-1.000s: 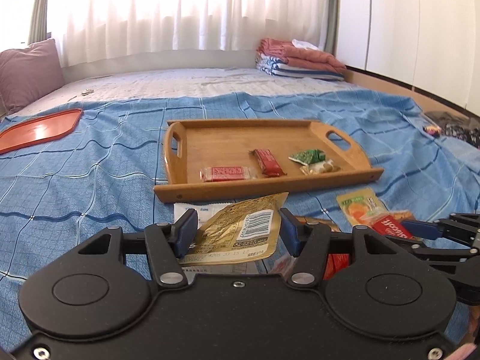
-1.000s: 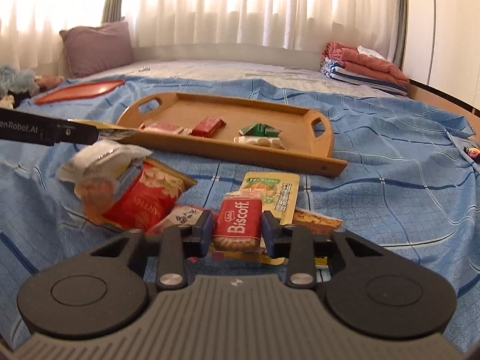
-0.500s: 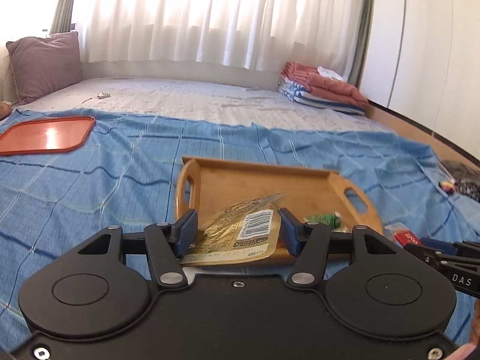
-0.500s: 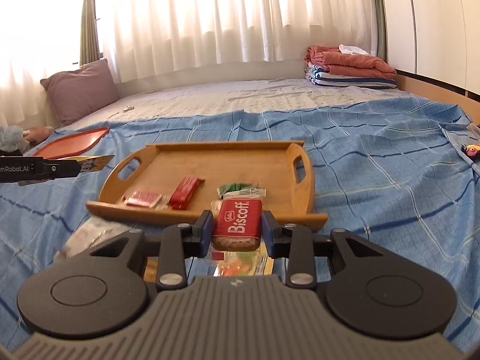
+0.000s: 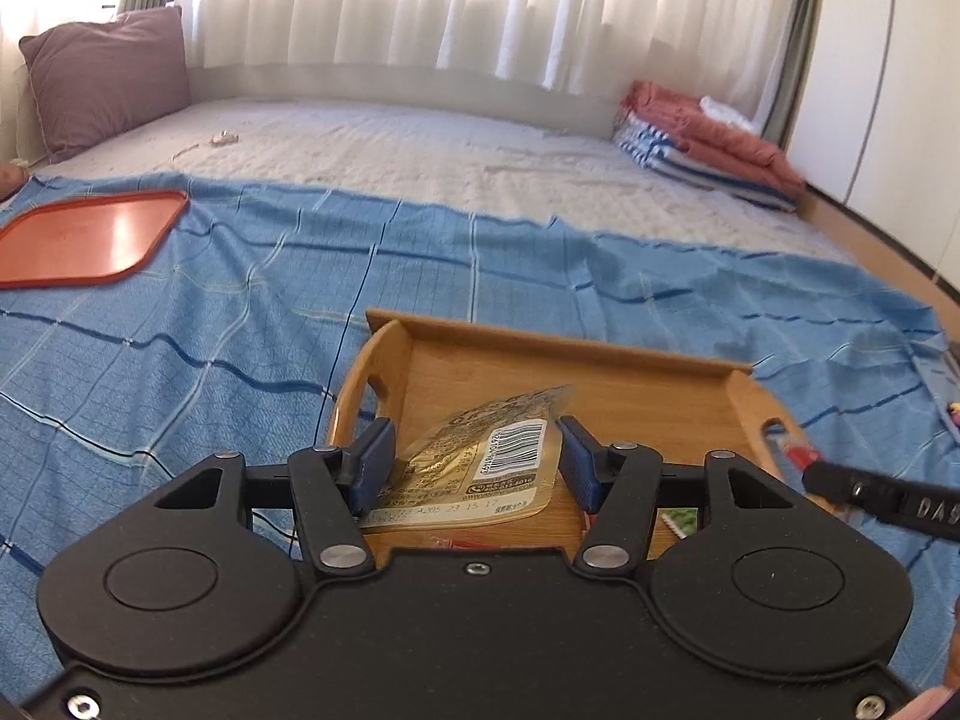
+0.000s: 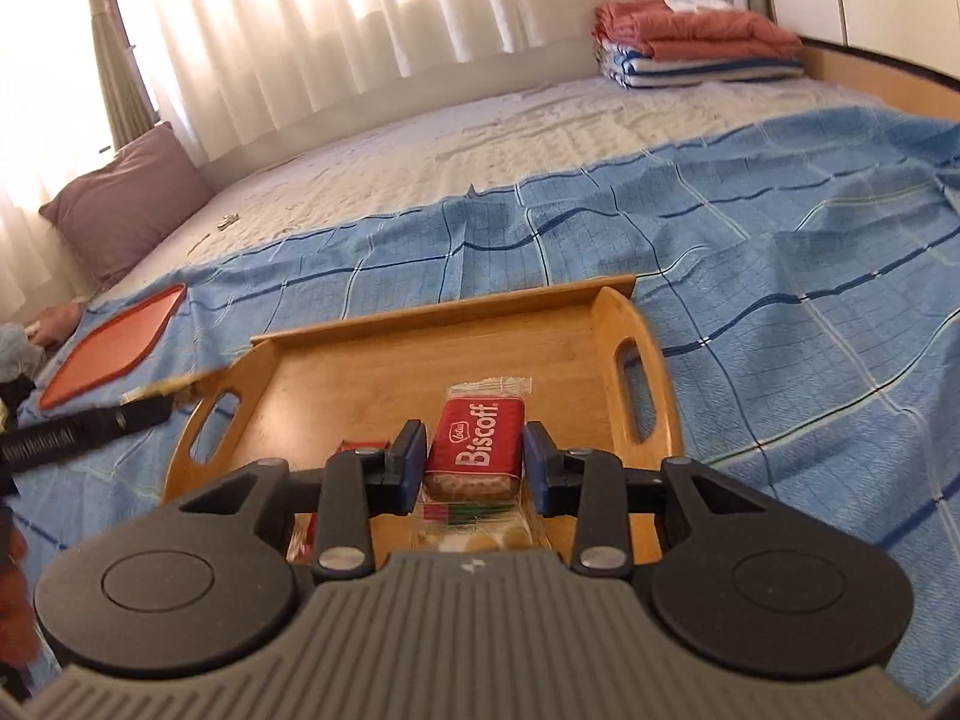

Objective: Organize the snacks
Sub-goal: 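Carry the Biscoff pack and gold pack onto the wooden tray with both grippers, then open both grippers to release the snacks on the tray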

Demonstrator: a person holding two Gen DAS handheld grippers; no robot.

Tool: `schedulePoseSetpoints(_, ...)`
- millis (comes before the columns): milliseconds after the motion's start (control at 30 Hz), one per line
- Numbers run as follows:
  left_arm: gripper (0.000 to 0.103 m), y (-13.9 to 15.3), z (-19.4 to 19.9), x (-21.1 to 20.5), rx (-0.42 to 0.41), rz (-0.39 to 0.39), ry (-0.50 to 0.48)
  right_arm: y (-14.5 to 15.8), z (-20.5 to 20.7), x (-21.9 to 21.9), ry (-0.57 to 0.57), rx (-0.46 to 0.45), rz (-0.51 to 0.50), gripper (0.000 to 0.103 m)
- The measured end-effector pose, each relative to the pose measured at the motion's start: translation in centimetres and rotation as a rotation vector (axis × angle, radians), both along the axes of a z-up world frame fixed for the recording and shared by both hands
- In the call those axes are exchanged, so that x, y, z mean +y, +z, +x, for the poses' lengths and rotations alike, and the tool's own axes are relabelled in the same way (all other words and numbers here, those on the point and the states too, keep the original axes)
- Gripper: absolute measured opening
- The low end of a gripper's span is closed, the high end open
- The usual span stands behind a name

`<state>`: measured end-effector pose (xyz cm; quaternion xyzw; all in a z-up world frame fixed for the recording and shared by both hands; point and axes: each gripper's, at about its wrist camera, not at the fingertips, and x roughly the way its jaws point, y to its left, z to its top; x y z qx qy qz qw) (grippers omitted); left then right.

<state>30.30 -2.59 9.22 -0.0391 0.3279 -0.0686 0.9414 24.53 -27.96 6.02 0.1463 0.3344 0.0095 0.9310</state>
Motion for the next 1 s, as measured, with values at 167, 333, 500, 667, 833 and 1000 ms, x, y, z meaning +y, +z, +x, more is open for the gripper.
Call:
schedulePoseSetpoints(167,0.056,-3.3,2.4,-1.0,0.056,0.024,0.034,-1.4,3.4,0.8,0.006,0.046,-0.053,0.04)
schedulePoseSetpoints(333,0.056,-5.3,3.7,-1.7,0.072,0.054,0.041,-2.9,5.1,1.4,0.019,0.074,-0.08,0.04)
schedulePoseSetpoints(500,0.056,-6.0,4.3,-2.3,0.069,0.09,0.024,-4.3,6.2,2.1,0.036,0.104,-0.113,0.04)
schedulePoseSetpoints(667,0.056,-6.7,4.7,-2.5,0.077,0.098,0.02,-5.2,6.9,2.4,0.042,0.116,-0.111,0.04)
schedulePoseSetpoints(833,0.056,-7.5,4.8,-2.5,0.09,0.1,0.022,-5.7,7.1,2.7,0.047,0.117,-0.119,0.04)
schedulePoseSetpoints(1000,0.056,-8.3,4.8,-2.8,0.093,0.118,0.019,-6.2,7.2,2.8,0.047,0.119,-0.12,0.039)
